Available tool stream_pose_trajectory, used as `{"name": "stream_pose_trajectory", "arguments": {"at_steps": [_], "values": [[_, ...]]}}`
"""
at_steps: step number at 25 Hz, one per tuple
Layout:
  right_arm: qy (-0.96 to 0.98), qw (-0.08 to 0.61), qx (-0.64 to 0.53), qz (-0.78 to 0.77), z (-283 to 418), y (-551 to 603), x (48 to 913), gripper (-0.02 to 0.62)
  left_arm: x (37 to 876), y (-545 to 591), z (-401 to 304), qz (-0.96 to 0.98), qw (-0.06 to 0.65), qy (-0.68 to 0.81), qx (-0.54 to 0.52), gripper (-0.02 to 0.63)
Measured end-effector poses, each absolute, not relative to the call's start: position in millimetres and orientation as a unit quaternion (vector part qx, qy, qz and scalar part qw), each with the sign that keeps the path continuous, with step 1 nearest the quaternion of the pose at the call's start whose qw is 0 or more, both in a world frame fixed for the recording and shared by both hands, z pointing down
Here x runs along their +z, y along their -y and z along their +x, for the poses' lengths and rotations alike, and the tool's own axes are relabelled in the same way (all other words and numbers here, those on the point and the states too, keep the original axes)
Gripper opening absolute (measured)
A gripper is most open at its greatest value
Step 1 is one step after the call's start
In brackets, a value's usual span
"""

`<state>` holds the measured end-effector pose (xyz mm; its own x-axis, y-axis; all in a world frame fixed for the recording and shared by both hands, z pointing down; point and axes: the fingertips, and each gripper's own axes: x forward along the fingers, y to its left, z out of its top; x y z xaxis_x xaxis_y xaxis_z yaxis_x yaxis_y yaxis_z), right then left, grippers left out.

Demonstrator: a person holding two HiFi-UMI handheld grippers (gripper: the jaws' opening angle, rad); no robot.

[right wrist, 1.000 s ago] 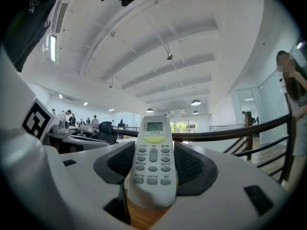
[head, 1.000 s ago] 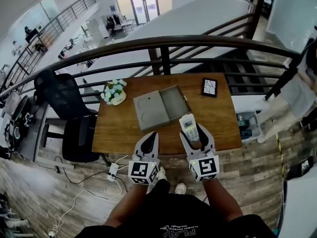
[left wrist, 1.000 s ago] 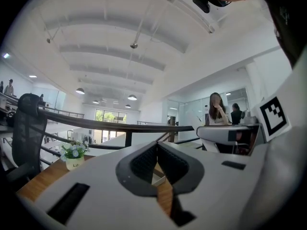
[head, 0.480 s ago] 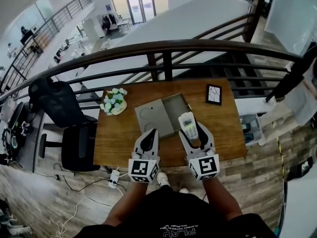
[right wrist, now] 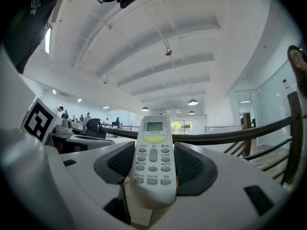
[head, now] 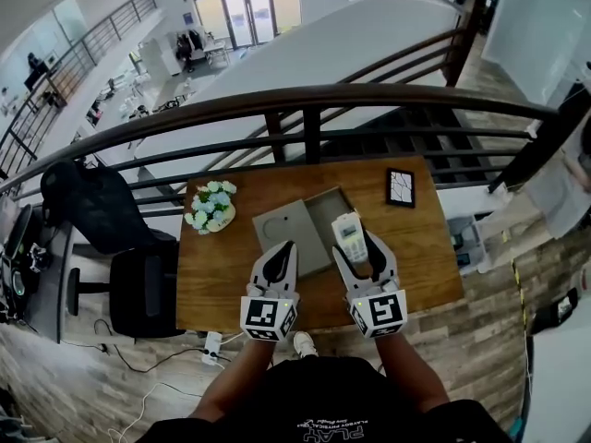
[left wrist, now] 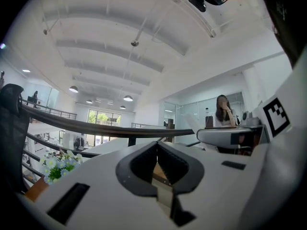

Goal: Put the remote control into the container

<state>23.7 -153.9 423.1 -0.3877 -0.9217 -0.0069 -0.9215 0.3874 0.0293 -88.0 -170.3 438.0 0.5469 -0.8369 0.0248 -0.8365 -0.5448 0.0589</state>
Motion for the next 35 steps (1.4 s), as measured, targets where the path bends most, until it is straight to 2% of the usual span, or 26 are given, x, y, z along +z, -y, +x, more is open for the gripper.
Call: {"name": "stream_pose_trajectory", "arguments": {"at_steps": [11,35], "values": [[0.825,0.01,-0.02,0.565,4.0,186.6,419.4,0.265,438.8,204.5,-105.2,0.886,0.036,0.462,-0.012,0.008],[0.847,0.027,0.007,0.531,35.8,274.8,443.8,0.265,454.2,276.9,-65.5,0.874,0.035,0.484,0.017,0.008]]}}
